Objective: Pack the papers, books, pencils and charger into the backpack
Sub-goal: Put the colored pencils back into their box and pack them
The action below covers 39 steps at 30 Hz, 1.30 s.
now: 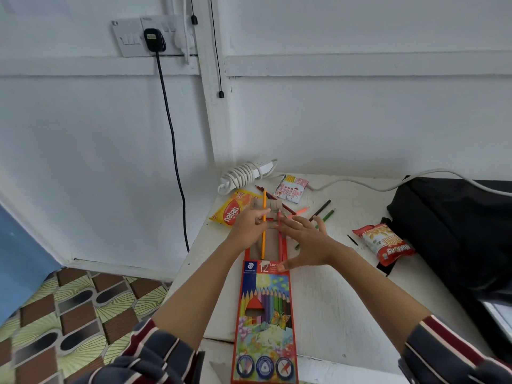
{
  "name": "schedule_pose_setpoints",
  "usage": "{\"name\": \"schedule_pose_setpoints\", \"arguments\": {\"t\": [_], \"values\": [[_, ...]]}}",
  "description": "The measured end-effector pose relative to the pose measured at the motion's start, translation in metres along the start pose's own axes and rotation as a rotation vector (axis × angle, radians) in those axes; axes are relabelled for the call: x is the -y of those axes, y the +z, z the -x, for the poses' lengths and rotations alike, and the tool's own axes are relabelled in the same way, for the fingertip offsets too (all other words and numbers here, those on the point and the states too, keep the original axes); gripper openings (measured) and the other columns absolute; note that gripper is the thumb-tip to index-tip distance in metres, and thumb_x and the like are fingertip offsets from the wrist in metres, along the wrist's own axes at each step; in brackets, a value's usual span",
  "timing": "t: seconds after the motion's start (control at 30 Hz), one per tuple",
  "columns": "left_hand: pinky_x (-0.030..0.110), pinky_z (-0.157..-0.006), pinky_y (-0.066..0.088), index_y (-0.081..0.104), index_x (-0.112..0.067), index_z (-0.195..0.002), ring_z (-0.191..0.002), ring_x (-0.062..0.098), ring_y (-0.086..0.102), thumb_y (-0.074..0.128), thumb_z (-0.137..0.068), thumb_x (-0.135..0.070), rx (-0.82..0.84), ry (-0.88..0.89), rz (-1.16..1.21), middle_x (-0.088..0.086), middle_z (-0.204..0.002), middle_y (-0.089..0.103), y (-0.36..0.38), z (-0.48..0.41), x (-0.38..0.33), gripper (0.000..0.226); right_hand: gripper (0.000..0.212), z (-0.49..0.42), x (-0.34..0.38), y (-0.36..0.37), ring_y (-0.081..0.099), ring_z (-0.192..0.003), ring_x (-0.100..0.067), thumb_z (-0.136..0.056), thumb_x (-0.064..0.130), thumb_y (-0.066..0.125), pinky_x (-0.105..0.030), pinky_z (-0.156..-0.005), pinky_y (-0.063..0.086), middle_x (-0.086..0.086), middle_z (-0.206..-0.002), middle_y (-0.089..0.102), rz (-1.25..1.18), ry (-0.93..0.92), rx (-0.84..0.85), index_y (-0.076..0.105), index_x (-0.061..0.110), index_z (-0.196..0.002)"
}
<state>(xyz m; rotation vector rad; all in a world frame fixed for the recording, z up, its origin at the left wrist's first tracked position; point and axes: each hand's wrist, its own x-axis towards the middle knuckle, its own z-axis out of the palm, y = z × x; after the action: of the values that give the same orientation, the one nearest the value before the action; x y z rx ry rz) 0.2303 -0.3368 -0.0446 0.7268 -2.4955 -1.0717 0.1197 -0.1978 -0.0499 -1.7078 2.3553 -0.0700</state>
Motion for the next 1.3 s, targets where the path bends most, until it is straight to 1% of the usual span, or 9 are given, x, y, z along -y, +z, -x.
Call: {"name": "schedule_pose_setpoints", "arguments": {"t": [0.27, 0.47, 0.53, 0.67, 0.8, 0.97, 1.03, 1.1, 1.3], "values": [[0.004, -0.057, 0.040, 0.049, -0.010, -0.134, -0.097, 0.032, 0.060, 0.048, -0.091, -0.002, 0.003, 0.004, 0.002, 0.027, -0.116, 0.059, 0.005, 0.004, 0.002, 0.044, 0.091, 0.007, 0.005, -0.001, 0.007, -0.143, -0.019, -0.070, 0.067, 0.062, -0.052, -0.113, -0.007, 0.007, -0.155, 0.018, -0.037, 0.016, -0.041, 0.026, 0.030, -0.145], [0.006, -0.053, 0.035, 0.051, -0.014, -0.134, -0.063, 0.006, 0.050, 0.048, -0.090, -0.002, 0.042, 0.011, -0.026, 0.001, -0.081, 0.064, 0.004, 0.004, 0.005, 0.045, 0.070, 0.010, 0.009, -0.002, 0.021, -0.139, -0.016, -0.074, 0.062, 0.063, -0.050, -0.111, -0.003, 0.007, -0.149, 0.033, -0.027, -0.020, -0.078, 0.047, 0.030, -0.134], [0.007, -0.047, 0.033, 0.051, -0.015, -0.133, -0.052, 0.004, 0.042, 0.047, -0.090, -0.001, 0.050, 0.018, -0.022, -0.008, -0.063, 0.053, 0.003, 0.005, 0.004, 0.046, 0.072, 0.011, 0.009, 0.000, 0.021, -0.140, -0.015, -0.075, 0.060, 0.063, -0.050, -0.111, -0.004, 0.006, -0.151, 0.031, -0.045, -0.027, -0.083, 0.043, 0.030, -0.137], [0.008, -0.048, 0.032, 0.051, -0.018, -0.133, -0.051, 0.006, 0.040, 0.047, -0.091, -0.001, 0.047, 0.041, -0.033, -0.007, -0.056, 0.046, 0.003, 0.008, 0.004, 0.046, 0.092, 0.013, 0.008, 0.004, 0.010, -0.144, -0.015, -0.075, 0.062, 0.061, -0.051, -0.112, -0.010, 0.006, -0.157, 0.014, -0.076, 0.021, -0.062, 0.017, 0.028, -0.149], [0.019, -0.054, 0.034, 0.051, -0.019, -0.133, -0.057, 0.012, 0.042, 0.046, -0.092, -0.002, 0.041, 0.033, -0.026, -0.001, -0.059, 0.048, 0.006, 0.007, 0.005, 0.045, 0.087, 0.011, 0.008, 0.005, 0.008, -0.144, -0.014, -0.078, 0.062, 0.057, -0.053, -0.111, -0.012, 0.006, -0.157, 0.013, -0.087, 0.029, 0.008, 0.021, 0.027, -0.148], [0.012, -0.053, 0.034, 0.049, -0.017, -0.135, -0.063, 0.012, 0.045, 0.045, -0.093, -0.002, 0.054, 0.006, -0.004, 0.003, -0.068, 0.055, 0.007, 0.007, 0.007, 0.044, 0.069, 0.011, 0.011, 0.005, 0.021, -0.141, -0.012, -0.080, 0.057, 0.058, -0.053, -0.112, -0.008, 0.007, -0.152, 0.029, -0.099, 0.007, -0.017, 0.039, 0.027, -0.140], [0.009, -0.064, 0.039, 0.047, -0.012, -0.136, -0.082, 0.010, 0.055, 0.047, -0.093, -0.002, 0.035, -0.019, 0.020, 0.008, -0.102, 0.066, 0.004, 0.006, 0.005, 0.044, 0.068, 0.013, 0.013, 0.006, 0.027, -0.139, -0.012, -0.081, 0.054, 0.059, -0.049, -0.113, -0.005, 0.007, -0.150, 0.034, -0.111, 0.008, -0.029, 0.039, 0.026, -0.140], [0.010, -0.079, 0.039, 0.045, -0.008, -0.137, -0.114, 0.015, 0.052, 0.048, -0.093, -0.001, -0.018, -0.033, 0.052, 0.010, -0.137, 0.051, 0.003, 0.004, 0.000, 0.045, 0.070, 0.016, 0.015, 0.006, 0.028, -0.139, -0.013, -0.082, 0.051, 0.060, -0.047, -0.114, -0.003, 0.005, -0.151, 0.032, -0.118, 0.008, -0.049, 0.034, 0.025, -0.142], [0.015, -0.083, 0.039, 0.043, -0.007, -0.138, -0.118, 0.021, 0.052, 0.058, -0.090, -0.008, -0.032, -0.010, 0.044, 0.012, -0.138, 0.047, 0.011, 0.003, -0.006, 0.051, 0.087, 0.018, 0.017, 0.007, 0.015, -0.144, -0.016, -0.080, 0.053, 0.061, -0.046, -0.114, -0.005, 0.003, -0.157, 0.014, -0.098, 0.041, -0.065, 0.018, 0.021, -0.149]]}}
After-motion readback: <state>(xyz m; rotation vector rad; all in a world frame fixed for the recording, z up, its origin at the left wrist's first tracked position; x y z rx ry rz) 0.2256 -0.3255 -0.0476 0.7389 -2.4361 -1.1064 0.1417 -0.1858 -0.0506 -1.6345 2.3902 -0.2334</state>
